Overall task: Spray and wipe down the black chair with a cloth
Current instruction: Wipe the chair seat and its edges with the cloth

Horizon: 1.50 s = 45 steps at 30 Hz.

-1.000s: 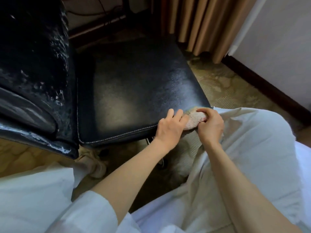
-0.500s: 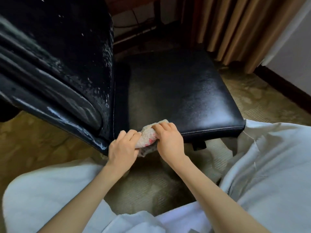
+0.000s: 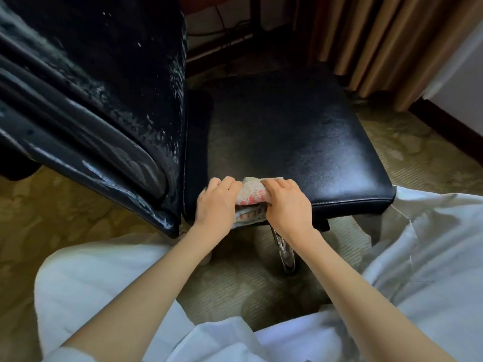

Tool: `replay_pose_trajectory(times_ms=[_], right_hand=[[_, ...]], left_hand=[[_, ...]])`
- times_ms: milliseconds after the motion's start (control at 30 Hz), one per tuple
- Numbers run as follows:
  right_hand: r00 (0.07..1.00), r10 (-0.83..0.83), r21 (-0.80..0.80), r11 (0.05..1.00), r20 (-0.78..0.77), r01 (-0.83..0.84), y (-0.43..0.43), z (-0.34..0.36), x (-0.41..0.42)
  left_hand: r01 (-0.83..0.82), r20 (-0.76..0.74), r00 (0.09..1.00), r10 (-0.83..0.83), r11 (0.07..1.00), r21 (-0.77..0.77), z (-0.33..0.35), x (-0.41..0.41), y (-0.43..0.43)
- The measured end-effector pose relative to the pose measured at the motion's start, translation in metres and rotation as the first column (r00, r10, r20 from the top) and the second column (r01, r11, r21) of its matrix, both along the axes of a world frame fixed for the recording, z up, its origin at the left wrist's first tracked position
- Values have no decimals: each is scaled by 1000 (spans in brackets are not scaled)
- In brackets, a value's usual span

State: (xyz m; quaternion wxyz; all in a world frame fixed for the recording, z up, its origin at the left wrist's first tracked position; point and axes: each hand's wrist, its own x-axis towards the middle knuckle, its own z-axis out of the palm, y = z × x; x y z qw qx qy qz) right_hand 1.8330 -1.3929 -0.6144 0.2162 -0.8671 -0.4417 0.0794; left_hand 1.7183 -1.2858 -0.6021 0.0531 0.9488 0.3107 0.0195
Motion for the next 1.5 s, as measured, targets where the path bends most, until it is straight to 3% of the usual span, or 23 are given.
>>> replay_pose_trajectory(times_ms=[233, 533, 933, 1233, 1500], right_hand=[[987, -159, -51, 986, 11, 160, -23, 6, 64], [961, -270, 1, 963, 66, 270, -74, 0, 132], [991, -94, 0, 996, 98, 94, -65, -6, 105], [999, 37, -83, 996, 24, -35, -30, 3, 33], [992, 124, -87, 989, 26, -122, -16, 9, 1]], left_hand=[[121, 72, 990, -119, 993, -20, 0, 77, -10], [207, 115, 972, -203, 978, -27, -12, 155, -58], [216, 72, 975, -209, 968, -124, -4, 102, -48], [56, 89, 995, -44, 989, -136, -7, 19, -32], [5, 10, 1000, -4, 996, -93, 6, -20, -24]])
